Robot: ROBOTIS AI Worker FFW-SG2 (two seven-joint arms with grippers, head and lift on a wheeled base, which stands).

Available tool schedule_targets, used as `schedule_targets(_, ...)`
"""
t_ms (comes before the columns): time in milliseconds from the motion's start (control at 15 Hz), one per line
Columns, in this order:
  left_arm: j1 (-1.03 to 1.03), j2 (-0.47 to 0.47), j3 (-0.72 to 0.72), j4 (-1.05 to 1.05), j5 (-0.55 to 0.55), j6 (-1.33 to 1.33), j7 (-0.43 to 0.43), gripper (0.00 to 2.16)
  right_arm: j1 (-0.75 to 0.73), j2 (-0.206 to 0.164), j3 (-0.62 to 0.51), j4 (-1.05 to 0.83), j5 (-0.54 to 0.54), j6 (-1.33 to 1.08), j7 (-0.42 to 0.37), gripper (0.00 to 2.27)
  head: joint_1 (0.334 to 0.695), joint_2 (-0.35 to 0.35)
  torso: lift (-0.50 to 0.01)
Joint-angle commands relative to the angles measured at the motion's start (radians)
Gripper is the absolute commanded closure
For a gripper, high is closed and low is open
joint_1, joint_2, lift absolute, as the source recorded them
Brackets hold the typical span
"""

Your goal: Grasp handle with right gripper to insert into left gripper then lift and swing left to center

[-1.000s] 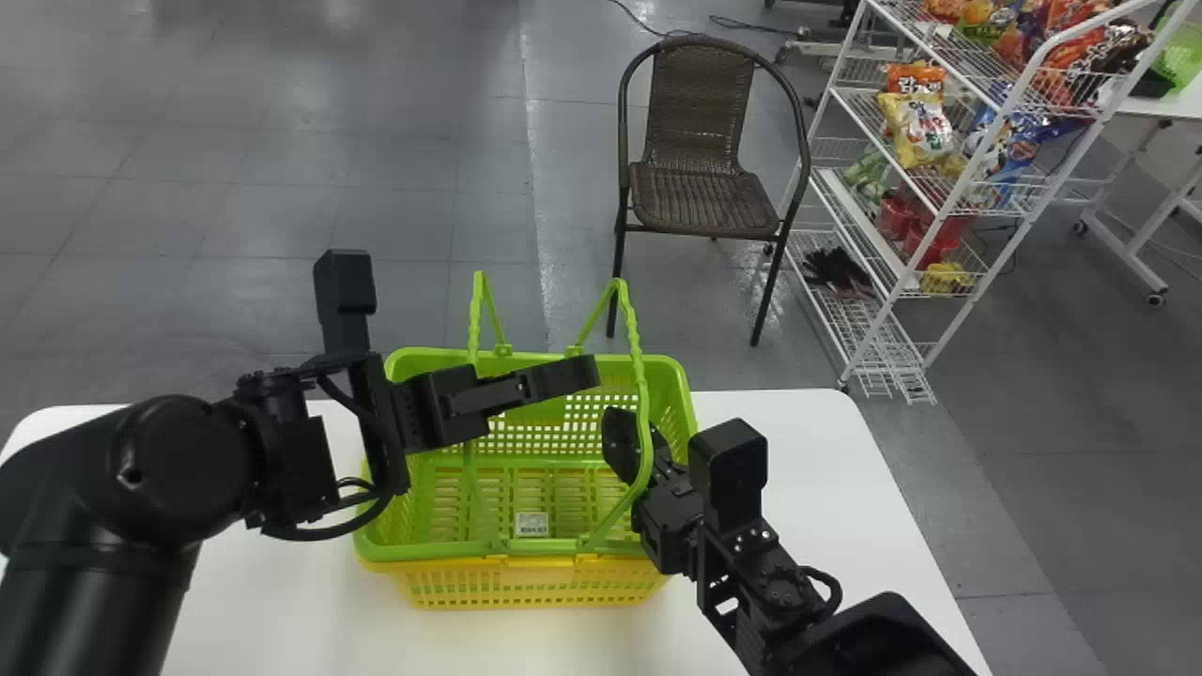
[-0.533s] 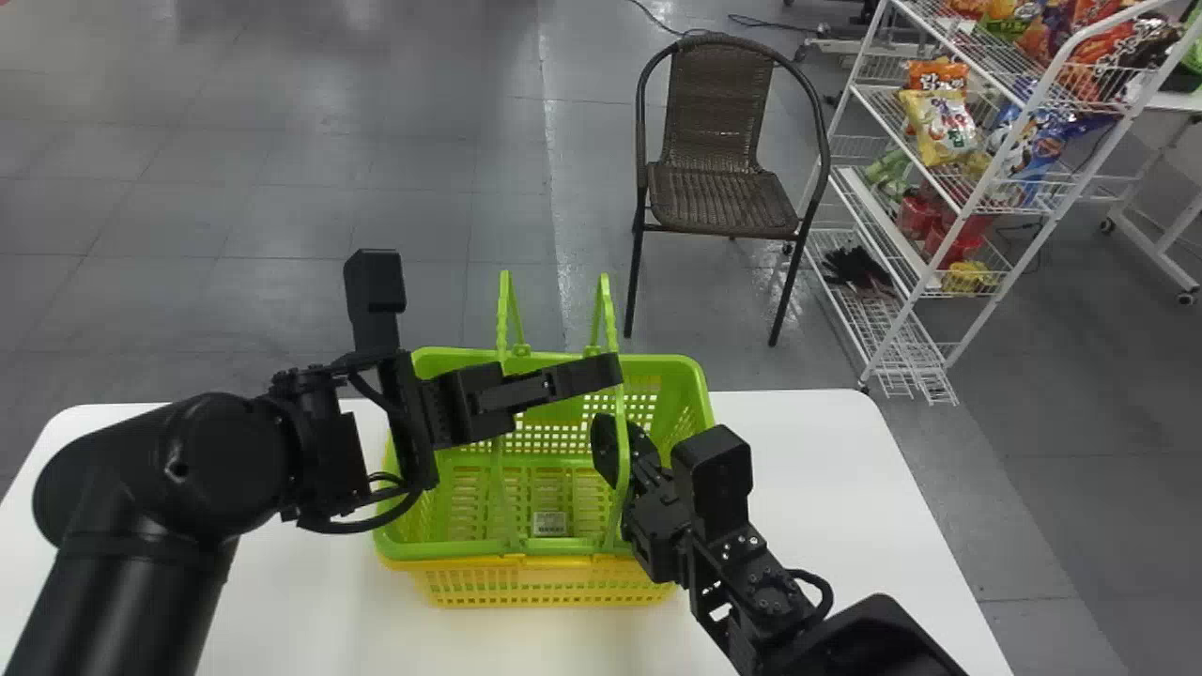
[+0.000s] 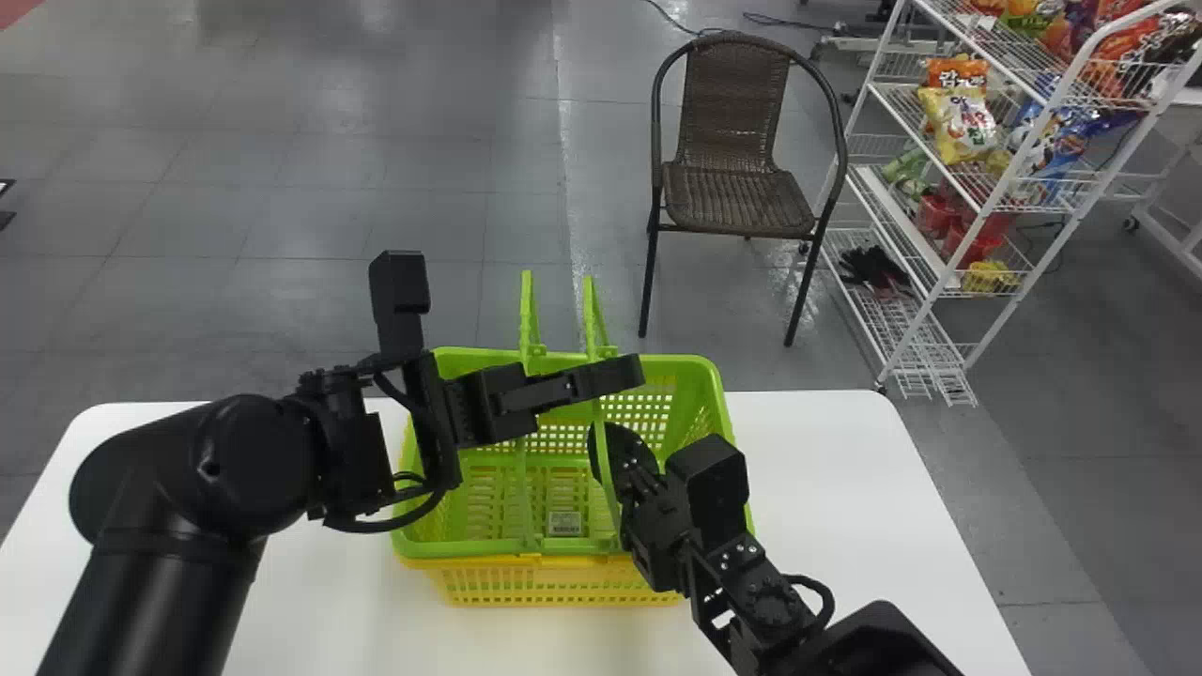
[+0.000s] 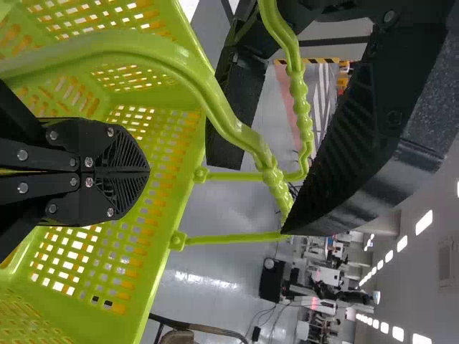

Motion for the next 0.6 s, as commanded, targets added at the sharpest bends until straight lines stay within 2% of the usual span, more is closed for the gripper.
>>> schedule_targets(0, 0.000, -0.003, 0.003, 0.007, 0.010, -0.007, -0.002, 0.09, 0.008, -0.003, -0.017, -0.007, -0.003, -0.008, 0.000, 2.15, 0.695, -0.115, 0.000)
schedule_targets(333, 0.002, -0.003, 0.004, 0.017, 0.022, -0.016, -0.005, 0.08, 0.018, -0.008, -0.031, -0.016, -0.010, -0.018, 0.000, 2.15, 0.695, -0.128, 0.000)
schedule_targets(533, 0.003, -0.003, 0.003, 0.015, 0.036, -0.016, -0.002, 0.08, 0.083, -0.017, -0.131, -0.068, -0.046, -0.045, 0.008, 2.15, 0.695, -0.142, 0.000)
